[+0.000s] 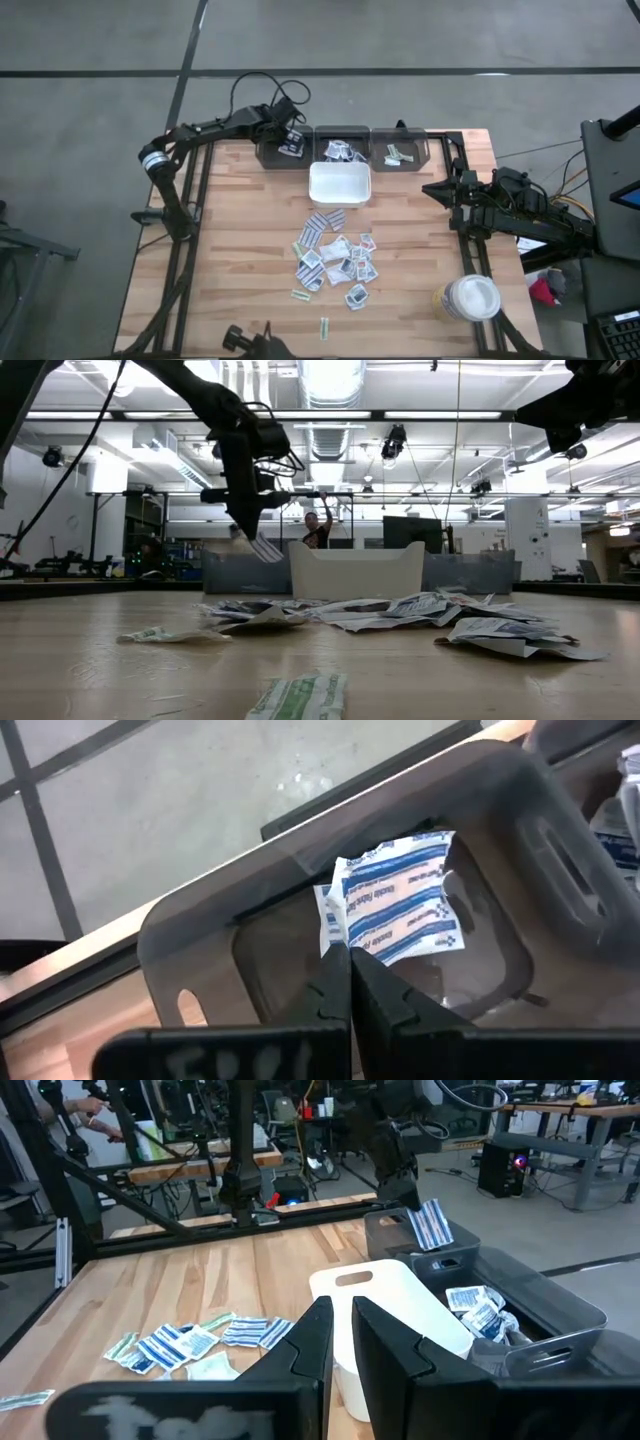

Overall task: Pick & Place First Aid Supplies
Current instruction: Put the blue bandage pack into the left gray bin

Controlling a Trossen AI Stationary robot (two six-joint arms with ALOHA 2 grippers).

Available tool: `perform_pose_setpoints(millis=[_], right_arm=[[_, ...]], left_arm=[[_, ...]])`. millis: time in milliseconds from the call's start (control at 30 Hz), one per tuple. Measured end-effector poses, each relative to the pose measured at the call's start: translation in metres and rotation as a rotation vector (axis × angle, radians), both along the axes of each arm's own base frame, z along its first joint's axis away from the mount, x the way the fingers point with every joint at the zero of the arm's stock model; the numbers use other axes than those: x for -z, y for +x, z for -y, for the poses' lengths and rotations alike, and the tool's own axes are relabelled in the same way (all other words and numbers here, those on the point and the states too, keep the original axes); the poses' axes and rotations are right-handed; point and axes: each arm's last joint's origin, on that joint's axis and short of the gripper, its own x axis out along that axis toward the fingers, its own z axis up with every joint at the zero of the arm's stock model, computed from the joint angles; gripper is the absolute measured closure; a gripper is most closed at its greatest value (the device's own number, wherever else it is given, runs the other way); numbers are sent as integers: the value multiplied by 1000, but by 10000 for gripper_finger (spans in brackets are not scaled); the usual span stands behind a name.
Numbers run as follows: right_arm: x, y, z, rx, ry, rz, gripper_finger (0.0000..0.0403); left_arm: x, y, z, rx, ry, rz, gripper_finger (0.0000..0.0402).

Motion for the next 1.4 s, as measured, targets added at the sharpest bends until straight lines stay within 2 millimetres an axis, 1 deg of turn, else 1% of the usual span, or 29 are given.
perform_pose_setpoints(millis=[233,500,633,900,1233,1400], right_arm=[[0,0,0,0,0,0,364],[0,0,0,0,0,0,364],[0,0,0,0,0,0,364],[0,0,0,0,0,0,364],[0,0,0,0,0,0,364],[0,0,0,0,0,0,364]], left_arm=[[10,-4,-5,-7,-4,27,402],[37,-9,1,-33,-62,45,402],[45,-11,3,-37,-72,54,401],[46,-10,2,-34,-65,65,401],[52,-13,4,-34,-77,49,401],[53,-13,5,-33,-79,44,391]])
